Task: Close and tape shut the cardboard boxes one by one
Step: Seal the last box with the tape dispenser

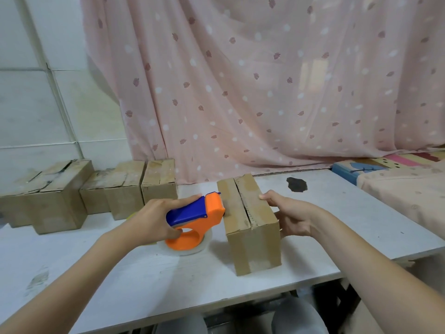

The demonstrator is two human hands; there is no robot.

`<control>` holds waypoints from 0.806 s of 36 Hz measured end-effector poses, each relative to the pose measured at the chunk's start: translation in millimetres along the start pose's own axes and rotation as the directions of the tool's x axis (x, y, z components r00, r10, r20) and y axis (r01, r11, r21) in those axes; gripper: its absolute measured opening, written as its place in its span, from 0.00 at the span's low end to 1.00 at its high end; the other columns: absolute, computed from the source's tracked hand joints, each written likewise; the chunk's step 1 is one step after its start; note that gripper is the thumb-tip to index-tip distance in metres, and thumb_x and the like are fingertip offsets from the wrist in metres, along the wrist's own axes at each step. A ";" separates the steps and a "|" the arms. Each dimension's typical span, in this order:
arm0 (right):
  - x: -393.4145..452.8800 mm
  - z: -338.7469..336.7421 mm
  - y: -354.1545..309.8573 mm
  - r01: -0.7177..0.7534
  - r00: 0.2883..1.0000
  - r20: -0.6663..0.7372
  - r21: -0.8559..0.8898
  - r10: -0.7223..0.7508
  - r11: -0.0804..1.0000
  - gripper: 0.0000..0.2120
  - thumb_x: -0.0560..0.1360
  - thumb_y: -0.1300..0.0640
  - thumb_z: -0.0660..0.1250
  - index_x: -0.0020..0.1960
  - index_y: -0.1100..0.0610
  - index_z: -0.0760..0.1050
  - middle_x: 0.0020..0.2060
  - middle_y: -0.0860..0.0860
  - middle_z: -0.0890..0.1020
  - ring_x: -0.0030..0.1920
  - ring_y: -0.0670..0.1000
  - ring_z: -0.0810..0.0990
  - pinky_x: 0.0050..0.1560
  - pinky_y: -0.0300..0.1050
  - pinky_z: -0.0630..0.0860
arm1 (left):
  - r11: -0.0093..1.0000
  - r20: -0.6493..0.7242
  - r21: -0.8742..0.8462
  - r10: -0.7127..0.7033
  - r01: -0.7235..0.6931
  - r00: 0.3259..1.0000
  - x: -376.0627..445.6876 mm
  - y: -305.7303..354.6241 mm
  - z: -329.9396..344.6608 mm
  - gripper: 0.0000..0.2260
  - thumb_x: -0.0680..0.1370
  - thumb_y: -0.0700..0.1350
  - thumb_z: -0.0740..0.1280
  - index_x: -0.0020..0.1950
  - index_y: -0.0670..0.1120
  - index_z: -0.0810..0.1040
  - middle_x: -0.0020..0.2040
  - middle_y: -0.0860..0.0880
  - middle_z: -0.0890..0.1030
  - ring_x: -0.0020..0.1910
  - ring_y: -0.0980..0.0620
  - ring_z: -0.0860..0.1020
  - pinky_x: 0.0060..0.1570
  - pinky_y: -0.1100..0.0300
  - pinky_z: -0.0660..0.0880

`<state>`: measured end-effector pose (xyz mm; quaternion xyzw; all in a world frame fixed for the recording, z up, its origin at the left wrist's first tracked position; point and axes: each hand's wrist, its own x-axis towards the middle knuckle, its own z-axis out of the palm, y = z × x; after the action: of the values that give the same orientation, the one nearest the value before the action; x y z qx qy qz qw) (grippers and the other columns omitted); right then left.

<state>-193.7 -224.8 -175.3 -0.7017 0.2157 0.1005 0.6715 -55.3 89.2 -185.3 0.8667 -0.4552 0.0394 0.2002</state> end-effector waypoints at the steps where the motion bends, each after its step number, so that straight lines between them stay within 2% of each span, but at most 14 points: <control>1: 0.9 -2.1 2.1 0.004 1.000 -0.013 -0.003 -0.004 1.000 0.22 0.78 0.41 0.62 0.64 0.54 0.78 0.48 0.60 0.79 0.46 0.61 0.74 0.55 0.59 0.74 | 1.000 -0.002 -0.002 0.001 -0.001 1.000 1.8 2.1 0.9 0.42 0.69 0.49 0.75 0.64 0.85 0.54 0.46 0.59 0.80 0.42 0.57 0.76 0.41 0.61 0.74; 5: 1.4 -3.1 10.5 -0.004 0.999 -0.039 -0.043 0.002 0.999 0.24 0.77 0.41 0.62 0.62 0.58 0.79 0.48 0.59 0.81 0.47 0.60 0.75 0.54 0.58 0.73 | 1.000 -0.002 0.002 0.007 -0.007 1.000 5.9 5.4 3.7 0.43 0.69 0.47 0.74 0.62 0.86 0.52 0.47 0.57 0.80 0.42 0.55 0.76 0.41 0.59 0.75; 8: -7.9 8.5 2.6 0.088 0.977 -0.169 -0.230 -0.129 0.969 0.12 0.79 0.45 0.63 0.54 0.50 0.79 0.46 0.48 0.79 0.44 0.52 0.76 0.47 0.46 0.68 | 1.000 -0.005 -0.015 0.006 -0.006 1.000 4.2 5.8 5.7 0.44 0.70 0.46 0.75 0.61 0.87 0.52 0.48 0.57 0.81 0.42 0.55 0.76 0.40 0.60 0.75; 9: -10.1 13.6 -0.1 0.141 0.943 -0.226 -0.390 -0.243 0.910 0.10 0.80 0.47 0.62 0.57 0.47 0.77 0.51 0.45 0.78 0.49 0.50 0.77 0.48 0.44 0.69 | 1.000 -0.007 -0.019 0.002 -0.002 1.000 4.3 5.6 6.1 0.44 0.70 0.46 0.75 0.61 0.87 0.52 0.48 0.57 0.81 0.42 0.55 0.76 0.40 0.60 0.75; 10: -12.9 19.5 -2.9 0.175 0.880 -0.264 -0.594 -0.395 0.786 0.15 0.81 0.49 0.61 0.65 0.48 0.75 0.58 0.45 0.77 0.59 0.51 0.77 0.54 0.45 0.70 | 1.000 -0.009 -0.022 -0.002 0.002 1.000 4.8 5.5 6.5 0.44 0.70 0.46 0.75 0.62 0.87 0.51 0.47 0.57 0.81 0.42 0.55 0.76 0.40 0.60 0.75; 11: -18.1 27.6 -6.2 0.184 0.808 -0.233 -0.772 -0.542 0.608 0.18 0.82 0.51 0.60 0.71 0.51 0.71 0.65 0.47 0.76 0.66 0.54 0.73 0.63 0.48 0.69 | 1.000 -0.009 -0.025 -0.007 0.007 1.000 5.7 5.7 6.8 0.44 0.70 0.46 0.75 0.62 0.87 0.52 0.47 0.56 0.81 0.42 0.54 0.76 0.40 0.60 0.75; 12: -23.0 37.6 -9.2 0.220 0.756 -0.132 -0.871 -0.641 0.439 0.18 0.82 0.51 0.58 0.71 0.53 0.71 0.66 0.50 0.75 0.67 0.56 0.72 0.70 0.49 0.65 | 1.000 -0.007 -0.026 -0.010 0.010 1.000 6.3 5.9 7.0 0.44 0.70 0.46 0.74 0.62 0.87 0.52 0.46 0.56 0.81 0.42 0.54 0.76 0.39 0.61 0.75; 13: -26.2 46.9 -10.9 0.270 0.738 -0.026 -0.904 -0.674 0.331 0.15 0.83 0.51 0.57 0.66 0.53 0.72 0.61 0.51 0.77 0.64 0.57 0.72 0.72 0.51 0.63 | 1.000 -0.008 -0.029 -0.010 0.009 1.000 6.7 6.4 7.0 0.44 0.70 0.46 0.74 0.63 0.86 0.52 0.46 0.56 0.81 0.42 0.54 0.76 0.39 0.61 0.75; 15: -29.4 61.0 -10.9 0.315 0.787 0.086 -0.907 -0.611 0.279 0.11 0.83 0.46 0.55 0.54 0.52 0.70 0.49 0.49 0.75 0.55 0.54 0.72 0.68 0.52 0.66 | 0.999 -0.008 -0.039 -0.015 0.015 1.000 6.5 7.2 6.7 0.44 0.70 0.46 0.75 0.62 0.87 0.52 0.47 0.56 0.81 0.42 0.54 0.77 0.40 0.61 0.75; 17: -28.3 68.3 -7.7 0.296 0.814 0.138 -0.935 -0.564 0.198 0.14 0.84 0.44 0.54 0.52 0.53 0.68 0.47 0.47 0.71 0.54 0.50 0.70 0.70 0.50 0.61 | 0.999 -0.002 -0.048 -0.025 0.025 1.000 6.1 6.7 6.1 0.44 0.70 0.47 0.75 0.61 0.87 0.51 0.48 0.56 0.80 0.42 0.54 0.77 0.40 0.61 0.75; 19: -23.6 69.0 -3.9 0.292 0.788 0.153 -0.946 -0.596 0.144 0.17 0.84 0.43 0.52 0.56 0.55 0.70 0.48 0.45 0.68 0.58 0.49 0.71 0.76 0.48 0.55 | 0.998 0.016 -0.057 -0.038 0.039 0.999 5.1 6.6 5.6 0.44 0.70 0.48 0.76 0.61 0.87 0.51 0.50 0.56 0.80 0.43 0.54 0.77 0.41 0.61 0.75; 22: -23.2 71.3 -1.6 0.264 0.790 0.139 -0.956 -0.597 0.128 0.21 0.84 0.41 0.50 0.62 0.56 0.70 0.51 0.47 0.71 0.61 0.50 0.70 0.78 0.49 0.54 | 0.991 0.085 -0.105 -0.077 0.086 0.993 2.0 11.9 2.8 0.43 0.70 0.50 0.78 0.66 0.82 0.53 0.49 0.58 0.79 0.41 0.55 0.76 0.38 0.64 0.74; 24: -25.3 73.3 -2.0 0.243 0.800 0.134 -0.964 -0.585 0.112 0.22 0.84 0.41 0.50 0.65 0.56 0.70 0.58 0.50 0.74 0.63 0.50 0.70 0.78 0.50 0.54 | 0.981 0.142 -0.152 -0.098 0.120 0.985 -0.7 15.4 3.5 0.43 0.71 0.51 0.78 0.70 0.77 0.53 0.47 0.59 0.77 0.38 0.54 0.74 0.37 0.66 0.72; 29: -33.4 76.5 -5.3 0.218 0.815 0.112 -0.968 -0.569 0.122 0.24 0.84 0.42 0.49 0.71 0.56 0.68 0.67 0.50 0.73 0.69 0.50 0.67 0.76 0.48 0.55 | 0.948 0.195 -0.295 -0.066 0.122 0.979 -8.7 6.7 9.9 0.41 0.71 0.54 0.78 0.68 0.81 0.53 0.50 0.63 0.78 0.45 0.54 0.77 0.48 0.55 0.77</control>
<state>-209.5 -143.7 -162.1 -0.9950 0.0070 -0.0767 0.0639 -66.9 88.8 -194.4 0.8461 -0.4303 -0.1205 0.2906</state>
